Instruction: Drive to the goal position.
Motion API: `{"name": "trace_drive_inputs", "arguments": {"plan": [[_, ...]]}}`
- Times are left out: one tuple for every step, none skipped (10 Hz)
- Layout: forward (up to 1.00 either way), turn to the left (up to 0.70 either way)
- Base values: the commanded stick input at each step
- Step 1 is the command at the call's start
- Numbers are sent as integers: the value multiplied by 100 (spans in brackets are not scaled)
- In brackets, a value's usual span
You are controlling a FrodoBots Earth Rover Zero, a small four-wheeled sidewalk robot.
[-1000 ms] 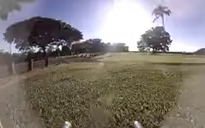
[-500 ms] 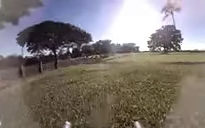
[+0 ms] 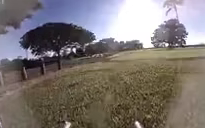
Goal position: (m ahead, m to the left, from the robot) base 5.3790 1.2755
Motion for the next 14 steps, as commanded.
{"name": "trace_drive_inputs", "arguments": {"plan": [[45,0],[45,0],[45,0],[45,0],[45,0],[45,0],[45,0],[45,0],[45,0],[45,0],[45,0],[45,0],[45,0],[45,0]]}}
